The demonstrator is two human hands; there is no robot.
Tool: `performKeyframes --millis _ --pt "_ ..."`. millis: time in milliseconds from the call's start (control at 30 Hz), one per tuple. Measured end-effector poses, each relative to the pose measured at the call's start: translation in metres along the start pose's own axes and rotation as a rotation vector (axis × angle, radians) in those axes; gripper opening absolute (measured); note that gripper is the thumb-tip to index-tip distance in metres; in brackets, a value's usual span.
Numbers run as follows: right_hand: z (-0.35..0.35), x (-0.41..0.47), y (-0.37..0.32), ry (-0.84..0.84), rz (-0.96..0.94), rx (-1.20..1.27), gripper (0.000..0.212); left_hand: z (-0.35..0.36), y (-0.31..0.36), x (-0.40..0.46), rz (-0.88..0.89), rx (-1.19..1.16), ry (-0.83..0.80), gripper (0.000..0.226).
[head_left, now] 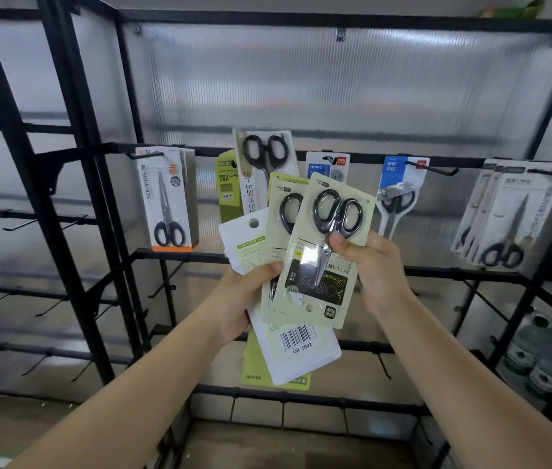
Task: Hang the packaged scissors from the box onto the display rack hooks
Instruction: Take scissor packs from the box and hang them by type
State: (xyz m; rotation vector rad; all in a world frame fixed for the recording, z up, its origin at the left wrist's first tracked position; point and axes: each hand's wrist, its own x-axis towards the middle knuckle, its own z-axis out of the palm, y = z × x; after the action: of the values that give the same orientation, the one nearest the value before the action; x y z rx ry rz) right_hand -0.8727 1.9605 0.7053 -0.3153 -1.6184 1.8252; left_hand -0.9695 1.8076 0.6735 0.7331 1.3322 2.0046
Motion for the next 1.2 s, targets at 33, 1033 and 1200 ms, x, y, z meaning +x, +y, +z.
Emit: performKeyframes --millis 33,1033,1200 --pt "0.0 0.0 0.0 -0.002 0.004 -0.008 0.011 -0.001 -0.001 0.0 0.007 0.005 -0.001 0.043" --pt "-0.011 -0.029 0.024 -0.04 0.251 0.283 0.024 0.006 -0.016 -0.005 0.112 -0.123 0.076 0.035" --pt "-0.052 -0.022 0.001 -0.065 0.054 0.138 0.061 -0.011 -0.022 -0.005 0.095 -0.056 0.044 0.027"
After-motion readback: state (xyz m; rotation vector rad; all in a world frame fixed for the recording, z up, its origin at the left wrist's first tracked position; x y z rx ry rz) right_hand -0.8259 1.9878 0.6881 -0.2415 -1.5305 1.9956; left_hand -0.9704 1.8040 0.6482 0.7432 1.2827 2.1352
